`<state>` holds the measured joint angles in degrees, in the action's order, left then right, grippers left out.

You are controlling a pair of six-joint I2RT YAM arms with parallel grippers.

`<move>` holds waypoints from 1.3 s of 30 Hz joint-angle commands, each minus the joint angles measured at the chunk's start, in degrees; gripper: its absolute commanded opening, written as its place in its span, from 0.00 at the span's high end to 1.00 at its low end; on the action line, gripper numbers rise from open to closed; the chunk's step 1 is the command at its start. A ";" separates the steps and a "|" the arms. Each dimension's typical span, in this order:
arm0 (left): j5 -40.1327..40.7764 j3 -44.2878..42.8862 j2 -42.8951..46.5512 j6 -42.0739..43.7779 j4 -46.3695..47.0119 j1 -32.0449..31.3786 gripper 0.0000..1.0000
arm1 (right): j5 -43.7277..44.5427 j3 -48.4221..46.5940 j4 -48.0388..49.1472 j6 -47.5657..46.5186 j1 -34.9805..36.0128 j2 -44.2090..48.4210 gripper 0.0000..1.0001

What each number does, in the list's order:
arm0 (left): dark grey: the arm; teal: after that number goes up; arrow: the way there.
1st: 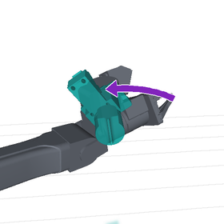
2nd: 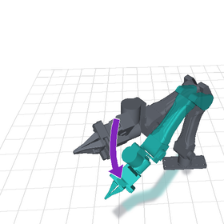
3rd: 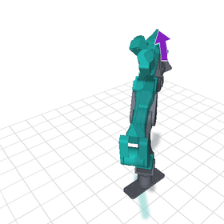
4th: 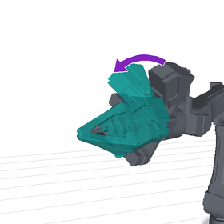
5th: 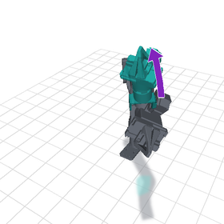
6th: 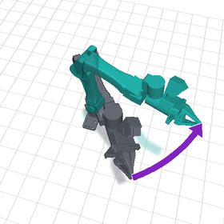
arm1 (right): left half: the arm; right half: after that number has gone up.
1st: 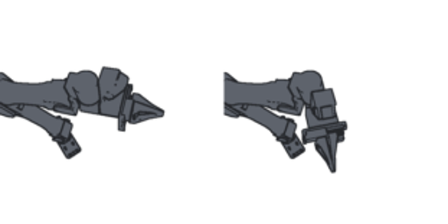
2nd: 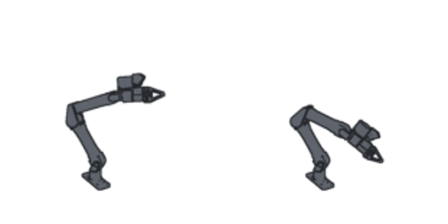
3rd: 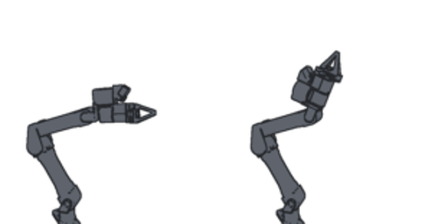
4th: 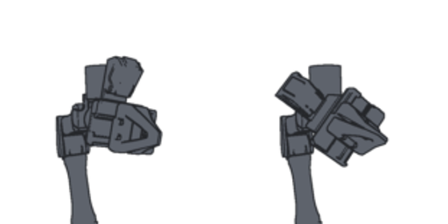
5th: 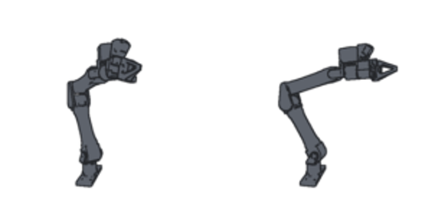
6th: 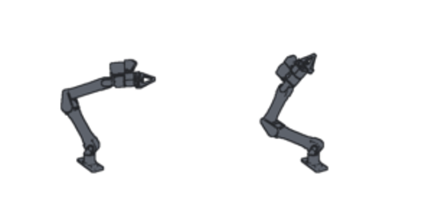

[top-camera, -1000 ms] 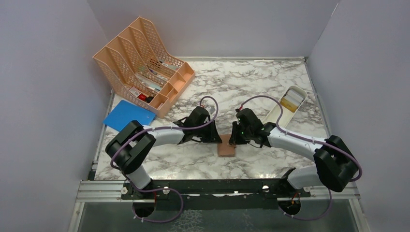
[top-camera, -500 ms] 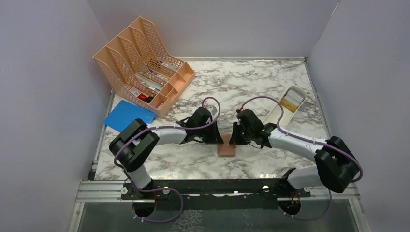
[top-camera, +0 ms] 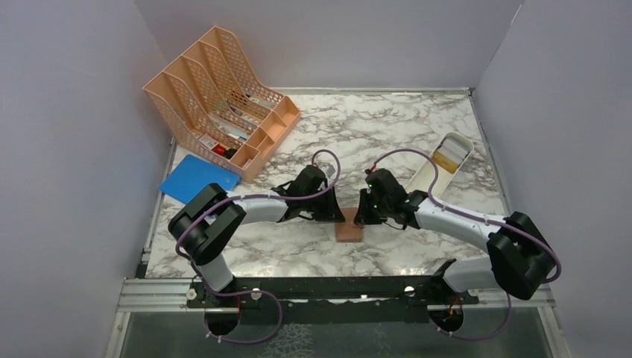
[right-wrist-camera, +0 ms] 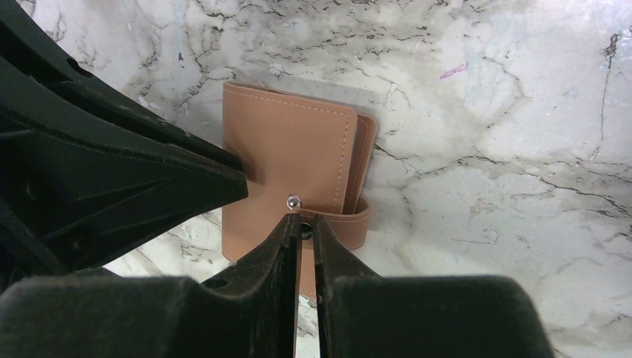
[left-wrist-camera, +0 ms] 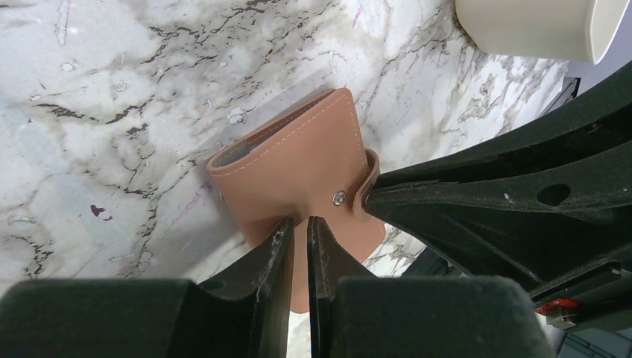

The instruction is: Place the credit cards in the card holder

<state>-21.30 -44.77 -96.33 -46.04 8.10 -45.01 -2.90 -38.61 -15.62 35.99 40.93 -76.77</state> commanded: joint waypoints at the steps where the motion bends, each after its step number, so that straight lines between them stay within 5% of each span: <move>1: -0.65 -0.07 -0.78 0.60 1.14 -0.57 0.84 | -0.70 0.98 0.31 0.48 0.47 1.07 0.84; 39: -1.53 0.21 -2.50 0.07 1.93 -0.99 0.84 | 0.82 1.51 -1.27 -0.83 0.47 2.65 0.82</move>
<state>-22.11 -44.77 -97.62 -46.26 9.98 -45.47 -3.51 -37.95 -16.21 35.64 40.93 -75.13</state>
